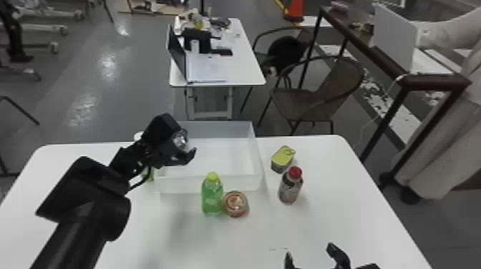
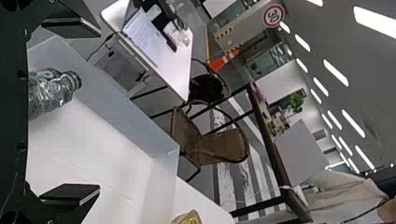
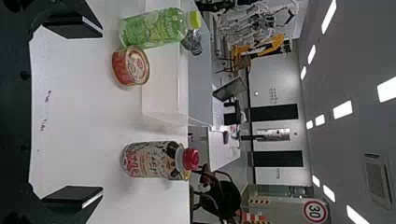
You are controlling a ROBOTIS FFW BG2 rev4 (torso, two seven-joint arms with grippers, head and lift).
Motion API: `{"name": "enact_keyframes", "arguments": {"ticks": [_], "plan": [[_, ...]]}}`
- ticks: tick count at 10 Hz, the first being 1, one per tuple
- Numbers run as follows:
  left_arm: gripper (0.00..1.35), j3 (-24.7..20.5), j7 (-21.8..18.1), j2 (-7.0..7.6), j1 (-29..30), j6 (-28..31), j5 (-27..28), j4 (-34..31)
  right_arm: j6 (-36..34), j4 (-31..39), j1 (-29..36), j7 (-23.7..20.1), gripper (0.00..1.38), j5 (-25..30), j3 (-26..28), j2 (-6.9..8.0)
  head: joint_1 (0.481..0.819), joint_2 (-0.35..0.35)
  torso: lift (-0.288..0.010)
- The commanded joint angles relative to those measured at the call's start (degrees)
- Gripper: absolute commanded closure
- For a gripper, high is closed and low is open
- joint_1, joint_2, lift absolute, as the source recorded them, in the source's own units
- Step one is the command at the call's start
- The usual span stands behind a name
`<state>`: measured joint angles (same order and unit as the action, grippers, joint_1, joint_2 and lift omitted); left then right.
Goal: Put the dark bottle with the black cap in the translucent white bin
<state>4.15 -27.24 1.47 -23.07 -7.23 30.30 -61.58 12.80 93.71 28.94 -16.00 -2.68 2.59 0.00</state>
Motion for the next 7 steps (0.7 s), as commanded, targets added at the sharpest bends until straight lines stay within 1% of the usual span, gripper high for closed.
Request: {"name": "enact_keyframes", "arguments": {"ticks": [1, 2, 3, 4, 5, 6, 7], "plan": [[0.13, -5.1, 0.2, -0.24, 7.6, 1.0, -4.4, -10.9, -0.1, 0.4, 0.1, 0.0, 0.11, 0.3, 0.0, 0.05, 0.695, -0.1, 0.0], [0.13, -7.9, 1.1, -0.24, 13.5, 1.7, -8.9, -17.5, -0.1, 0.7, 0.3, 0.1, 0.11, 0.4, 0.0, 0.05, 0.695, -0.079, 0.0], [0.13, -10.0, 3.2, -0.24, 19.8, 2.8, -12.7, -24.0, -0.1, 1.1, 0.4, 0.1, 0.11, 0.6, 0.0, 0.05, 0.695, -0.048, 0.0], [0.13, -11.8, 6.7, -0.24, 27.0, 2.9, -18.0, -29.6, -0.1, 1.4, 0.7, 0.1, 0.11, 0.7, 0.2, 0.05, 0.695, -0.009, 0.0], [0.13, -12.8, 9.5, -0.24, 32.6, 2.8, -21.2, -33.3, -0.1, 1.7, 0.9, 0.1, 0.11, 0.7, 0.5, 0.05, 0.695, 0.008, 0.0], [0.13, -14.1, 11.2, -0.5, 37.7, 1.3, -24.8, -35.6, -0.1, 2.2, 1.4, 0.1, 0.11, 0.8, 0.7, 0.05, 0.695, 0.042, 0.0], [0.13, -15.0, 11.4, -1.03, 41.7, -0.7, -28.4, -35.9, -0.1, 2.4, 1.6, 0.1, 0.11, 0.9, 1.0, 0.05, 0.695, 0.068, 0.0]]}}
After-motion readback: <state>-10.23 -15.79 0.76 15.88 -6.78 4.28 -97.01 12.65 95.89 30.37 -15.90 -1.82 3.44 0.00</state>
